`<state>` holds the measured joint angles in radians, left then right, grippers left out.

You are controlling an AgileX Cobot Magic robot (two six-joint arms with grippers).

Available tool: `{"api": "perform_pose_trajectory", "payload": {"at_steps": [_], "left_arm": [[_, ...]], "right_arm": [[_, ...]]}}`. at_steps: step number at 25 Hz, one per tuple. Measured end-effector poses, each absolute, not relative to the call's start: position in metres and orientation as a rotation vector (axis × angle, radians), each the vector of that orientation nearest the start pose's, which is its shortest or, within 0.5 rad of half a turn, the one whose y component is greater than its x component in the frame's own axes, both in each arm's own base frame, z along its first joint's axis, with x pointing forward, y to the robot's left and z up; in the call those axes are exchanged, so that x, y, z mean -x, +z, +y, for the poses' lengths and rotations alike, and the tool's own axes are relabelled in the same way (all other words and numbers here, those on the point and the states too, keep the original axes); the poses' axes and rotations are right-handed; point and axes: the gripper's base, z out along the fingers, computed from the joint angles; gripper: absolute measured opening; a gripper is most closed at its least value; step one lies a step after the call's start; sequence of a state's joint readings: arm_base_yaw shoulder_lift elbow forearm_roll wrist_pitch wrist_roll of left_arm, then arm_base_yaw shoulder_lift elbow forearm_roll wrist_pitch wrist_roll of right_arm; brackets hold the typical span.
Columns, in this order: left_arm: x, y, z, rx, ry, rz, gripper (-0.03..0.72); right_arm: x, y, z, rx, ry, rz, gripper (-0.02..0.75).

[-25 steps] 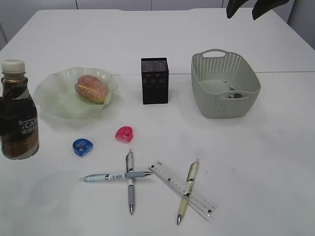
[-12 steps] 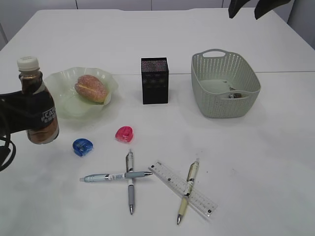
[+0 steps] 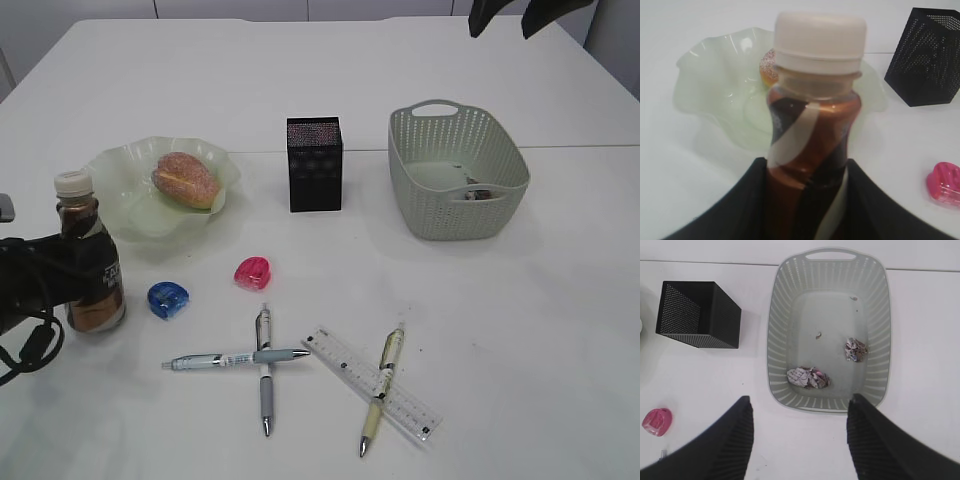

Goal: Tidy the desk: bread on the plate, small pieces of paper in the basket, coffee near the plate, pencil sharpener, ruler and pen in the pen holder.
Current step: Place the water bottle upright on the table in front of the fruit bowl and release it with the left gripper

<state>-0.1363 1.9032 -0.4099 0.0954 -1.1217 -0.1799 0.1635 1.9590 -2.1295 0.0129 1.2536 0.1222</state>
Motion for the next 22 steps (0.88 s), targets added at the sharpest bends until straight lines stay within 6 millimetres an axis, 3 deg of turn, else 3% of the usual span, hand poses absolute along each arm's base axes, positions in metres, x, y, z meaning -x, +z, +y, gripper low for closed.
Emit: {"api": "perform_pose_trajectory", "payload": {"at_steps": [16, 22], "left_arm": [[-0.2796, 0.1089, -0.0428, -0.044, -0.228, 1.853, 0.298], [-0.2792, 0.1090, -0.0459, -0.088, -0.245, 1.852, 0.370]], "right_arm": [[-0.4233, 0.3785, 0.0694, 0.053, 0.101, 2.569, 0.438], [-0.4233, 0.3785, 0.0692, 0.053, 0.099, 2.569, 0.438]]}}
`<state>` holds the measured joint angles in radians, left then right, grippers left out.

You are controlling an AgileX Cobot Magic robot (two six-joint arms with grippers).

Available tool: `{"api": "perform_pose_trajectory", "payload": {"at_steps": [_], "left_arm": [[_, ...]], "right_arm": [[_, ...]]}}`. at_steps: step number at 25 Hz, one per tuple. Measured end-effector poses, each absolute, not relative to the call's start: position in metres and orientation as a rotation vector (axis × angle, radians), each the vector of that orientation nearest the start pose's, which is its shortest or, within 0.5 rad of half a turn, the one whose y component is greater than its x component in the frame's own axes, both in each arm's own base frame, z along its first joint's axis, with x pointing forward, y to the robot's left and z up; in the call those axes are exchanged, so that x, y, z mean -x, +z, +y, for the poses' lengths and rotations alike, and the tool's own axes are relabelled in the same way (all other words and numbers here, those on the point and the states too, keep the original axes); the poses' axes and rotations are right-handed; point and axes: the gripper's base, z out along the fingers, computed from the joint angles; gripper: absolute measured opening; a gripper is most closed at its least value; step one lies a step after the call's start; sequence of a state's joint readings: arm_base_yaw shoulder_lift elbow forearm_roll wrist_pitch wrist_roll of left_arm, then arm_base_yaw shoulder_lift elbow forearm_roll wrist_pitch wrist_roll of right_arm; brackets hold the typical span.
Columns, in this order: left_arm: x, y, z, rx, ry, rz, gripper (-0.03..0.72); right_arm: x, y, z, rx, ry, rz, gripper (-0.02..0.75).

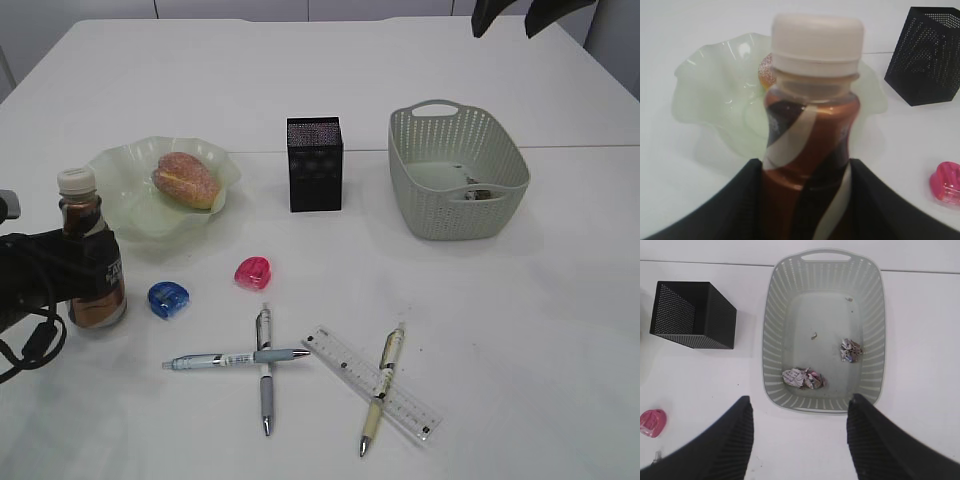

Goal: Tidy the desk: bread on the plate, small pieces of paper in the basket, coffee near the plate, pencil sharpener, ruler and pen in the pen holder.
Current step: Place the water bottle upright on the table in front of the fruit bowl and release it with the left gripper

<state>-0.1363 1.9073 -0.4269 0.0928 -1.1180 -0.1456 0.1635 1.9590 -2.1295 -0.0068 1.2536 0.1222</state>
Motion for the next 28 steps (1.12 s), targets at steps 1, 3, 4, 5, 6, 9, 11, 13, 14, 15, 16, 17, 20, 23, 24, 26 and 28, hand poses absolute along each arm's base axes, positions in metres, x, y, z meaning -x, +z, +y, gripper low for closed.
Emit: {"api": "perform_pose_trajectory", "payload": {"at_steps": [1, 3, 4, 5, 6, 9, 11, 13, 14, 15, 16, 17, 20, 23, 24, 26, 28], "left_arm": [[-0.279, 0.109, -0.046, -0.093, -0.244, 1.851, 0.386], [-0.279, 0.109, -0.046, -0.099, -0.242, 1.851, 0.410], [-0.279, 0.109, -0.046, -0.099, -0.242, 1.851, 0.418], [-0.279, 0.109, -0.046, -0.102, -0.240, 1.851, 0.423], [-0.279, 0.109, -0.046, -0.103, -0.239, 1.851, 0.427], [-0.279, 0.109, -0.046, -0.113, -0.232, 1.845, 0.442], [-0.276, 0.108, -0.046, -0.115, -0.231, 1.847, 0.452], [-0.271, 0.106, -0.045, -0.121, -0.224, 1.857, 0.460], [-0.269, 0.106, -0.045, -0.123, -0.221, 1.861, 0.464], [-0.268, 0.105, -0.044, -0.124, -0.217, 1.859, 0.468], [-0.267, 0.105, -0.044, -0.127, -0.215, 1.858, 0.469], [-0.266, 0.105, -0.044, -0.130, -0.212, 1.862, 0.470], [-0.266, 0.106, -0.044, -0.131, -0.211, 1.860, 0.470], [-0.266, 0.112, -0.044, -0.138, -0.206, 1.839, 0.470], [-0.266, 0.115, -0.044, -0.140, -0.205, 1.826, 0.470], [-0.266, 0.121, -0.044, -0.143, -0.203, 1.804, 0.470], [-0.265, 0.128, -0.044, -0.141, -0.202, 1.781, 0.470]], "right_arm": [[-0.423, 0.379, 0.069, 0.053, 0.099, 2.569, 0.438], [-0.423, 0.379, 0.069, 0.053, 0.099, 2.569, 0.438], [-0.423, 0.379, 0.069, 0.053, 0.099, 2.569, 0.438], [-0.423, 0.379, 0.069, 0.053, 0.099, 2.569, 0.438], [-0.423, 0.379, 0.069, 0.053, 0.099, 2.569, 0.438], [-0.423, 0.379, 0.069, 0.053, 0.099, 2.569, 0.438], [-0.423, 0.379, 0.069, 0.053, 0.099, 2.569, 0.438], [-0.423, 0.379, 0.069, 0.053, 0.099, 2.569, 0.438], [-0.423, 0.379, 0.069, 0.053, 0.099, 2.569, 0.438], [-0.423, 0.379, 0.069, 0.053, 0.099, 2.569, 0.438], [-0.423, 0.379, 0.069, 0.053, 0.099, 2.569, 0.438], [-0.423, 0.379, 0.069, 0.053, 0.099, 2.570, 0.438], [-0.423, 0.379, 0.069, 0.053, 0.099, 2.570, 0.438], [-0.423, 0.379, 0.069, 0.053, 0.099, 2.570, 0.438], [-0.423, 0.379, 0.069, 0.053, 0.099, 2.570, 0.438], [-0.423, 0.379, 0.069, 0.053, 0.099, 2.570, 0.438], [-0.423, 0.379, 0.069, 0.053, 0.099, 2.570, 0.438]]}}
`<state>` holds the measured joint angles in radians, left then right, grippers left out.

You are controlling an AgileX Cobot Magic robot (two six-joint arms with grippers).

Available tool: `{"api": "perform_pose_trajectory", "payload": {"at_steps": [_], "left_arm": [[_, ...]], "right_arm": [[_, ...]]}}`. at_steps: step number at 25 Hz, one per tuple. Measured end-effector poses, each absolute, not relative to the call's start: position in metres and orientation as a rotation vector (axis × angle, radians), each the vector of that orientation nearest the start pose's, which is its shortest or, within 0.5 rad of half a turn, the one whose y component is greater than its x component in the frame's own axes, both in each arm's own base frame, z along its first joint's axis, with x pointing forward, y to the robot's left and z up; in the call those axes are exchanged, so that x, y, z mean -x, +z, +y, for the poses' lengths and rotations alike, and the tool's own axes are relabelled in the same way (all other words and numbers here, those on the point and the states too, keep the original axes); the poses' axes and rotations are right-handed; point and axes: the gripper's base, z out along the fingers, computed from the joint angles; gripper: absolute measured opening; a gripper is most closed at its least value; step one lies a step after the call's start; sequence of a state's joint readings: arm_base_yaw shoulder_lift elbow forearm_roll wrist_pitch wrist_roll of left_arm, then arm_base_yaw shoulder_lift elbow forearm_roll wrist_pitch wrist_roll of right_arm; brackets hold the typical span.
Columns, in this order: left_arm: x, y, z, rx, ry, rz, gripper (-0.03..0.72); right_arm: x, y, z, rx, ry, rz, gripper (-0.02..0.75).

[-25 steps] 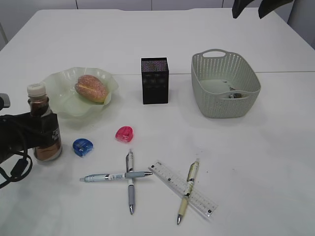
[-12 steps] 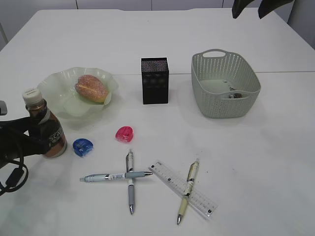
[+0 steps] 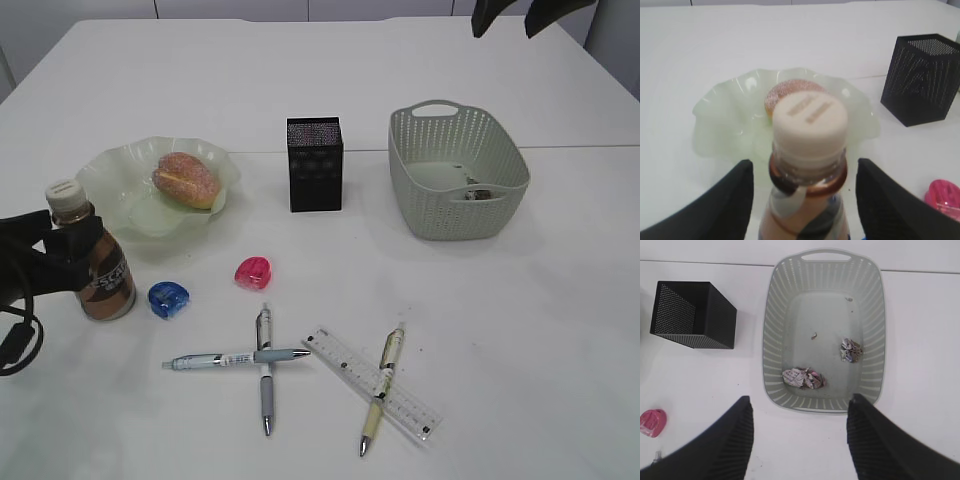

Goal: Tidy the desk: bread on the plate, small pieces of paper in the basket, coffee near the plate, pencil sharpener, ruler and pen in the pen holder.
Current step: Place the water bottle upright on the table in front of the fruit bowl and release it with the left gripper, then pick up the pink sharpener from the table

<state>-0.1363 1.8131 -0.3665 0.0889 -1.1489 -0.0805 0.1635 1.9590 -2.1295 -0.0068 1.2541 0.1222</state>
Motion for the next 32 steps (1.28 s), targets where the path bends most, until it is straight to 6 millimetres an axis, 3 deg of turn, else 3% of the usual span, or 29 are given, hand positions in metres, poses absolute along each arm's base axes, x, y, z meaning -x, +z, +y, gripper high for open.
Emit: {"api": "perform_pose_trajectory", "payload": {"at_steps": [10, 15, 21, 28, 32], "left_arm": [[-0.257, 0.176, -0.041, -0.128, -0.188, 1.662, 0.470], [-0.243, 0.189, -0.039, -0.155, -0.160, 1.799, 0.456], [-0.213, 0.215, -0.032, -0.139, -0.122, 1.933, 0.433], [-0.183, 0.269, -0.025, -0.075, -0.121, 2.050, 0.430], [-0.167, 0.291, -0.023, -0.062, -0.126, 2.189, 0.426]], "right_arm": [[-0.423, 0.379, 0.069, 0.053, 0.099, 2.570, 0.438], [-0.423, 0.379, 0.069, 0.053, 0.099, 2.570, 0.438], [-0.419, 0.383, 0.078, 0.072, 0.148, 2.563, 0.438], [-0.403, 0.401, 0.099, 0.142, 0.187, 2.522, 0.438], [-0.391, 0.408, 0.121, 0.214, 0.214, 2.500, 0.438]]}}
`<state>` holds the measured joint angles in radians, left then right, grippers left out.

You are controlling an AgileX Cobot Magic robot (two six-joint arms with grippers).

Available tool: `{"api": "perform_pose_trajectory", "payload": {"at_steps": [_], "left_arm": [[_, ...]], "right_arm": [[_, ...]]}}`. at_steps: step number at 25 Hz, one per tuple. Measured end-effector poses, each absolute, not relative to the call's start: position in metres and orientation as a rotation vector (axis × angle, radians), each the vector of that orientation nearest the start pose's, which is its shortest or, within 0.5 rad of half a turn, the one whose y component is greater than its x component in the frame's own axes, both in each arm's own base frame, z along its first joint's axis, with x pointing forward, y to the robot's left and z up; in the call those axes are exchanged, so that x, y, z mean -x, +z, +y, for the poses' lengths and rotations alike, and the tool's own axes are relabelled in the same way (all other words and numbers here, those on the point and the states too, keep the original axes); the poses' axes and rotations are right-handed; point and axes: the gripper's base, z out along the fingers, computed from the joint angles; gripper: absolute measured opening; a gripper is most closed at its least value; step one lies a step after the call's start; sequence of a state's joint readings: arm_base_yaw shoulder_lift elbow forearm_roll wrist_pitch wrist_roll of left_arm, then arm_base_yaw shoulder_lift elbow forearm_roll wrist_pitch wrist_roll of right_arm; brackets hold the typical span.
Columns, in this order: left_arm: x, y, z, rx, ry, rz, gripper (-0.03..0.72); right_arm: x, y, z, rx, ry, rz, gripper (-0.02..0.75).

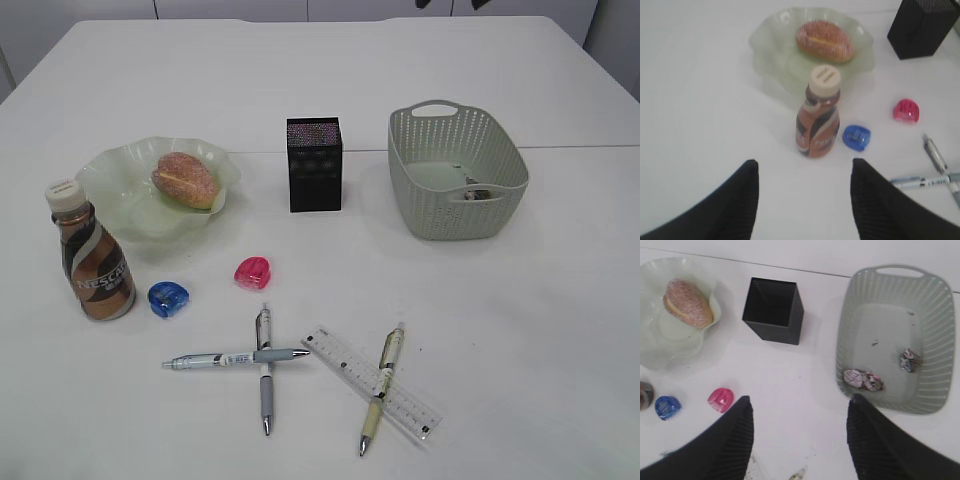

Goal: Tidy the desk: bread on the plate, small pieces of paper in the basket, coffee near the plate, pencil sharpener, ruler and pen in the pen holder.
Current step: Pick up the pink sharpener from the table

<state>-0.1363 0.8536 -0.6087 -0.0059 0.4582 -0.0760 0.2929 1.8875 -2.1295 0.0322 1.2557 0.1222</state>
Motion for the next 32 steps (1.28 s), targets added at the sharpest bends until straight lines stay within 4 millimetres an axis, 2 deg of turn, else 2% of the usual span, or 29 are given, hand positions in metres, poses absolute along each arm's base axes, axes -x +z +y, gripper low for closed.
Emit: {"api": "perform_pose_trajectory", "payload": {"at_steps": [4, 8, 14, 23, 29, 32], "left_arm": [[-0.153, 0.304, -0.021, -0.065, -0.113, 2.339, 0.426], [-0.141, 0.317, -0.020, 0.041, -0.140, 2.472, 0.425], [-0.122, 0.327, -0.017, 0.161, -0.136, 2.670, 0.425], [-0.118, 0.328, -0.020, 0.180, -0.186, 2.687, 0.425], [-0.117, 0.329, -0.020, 0.179, -0.191, 2.681, 0.424], [-0.114, 0.331, -0.020, 0.178, -0.193, 2.670, 0.424]], "right_arm": [[-0.380, 0.410, 0.150, 0.282, 0.266, 2.496, 0.438], [-0.367, 0.410, 0.178, 0.350, 0.311, 2.495, 0.438], [-0.352, 0.410, 0.207, 0.361, 0.380, 2.506, 0.438], [-0.349, 0.405, 0.211, 0.267, 0.410, 2.547, 0.438], [-0.348, 0.370, 0.214, 0.265, 0.408, 2.683, 0.438], [-0.347, 0.362, 0.215, 0.263, 0.413, 2.715, 0.438]]}}
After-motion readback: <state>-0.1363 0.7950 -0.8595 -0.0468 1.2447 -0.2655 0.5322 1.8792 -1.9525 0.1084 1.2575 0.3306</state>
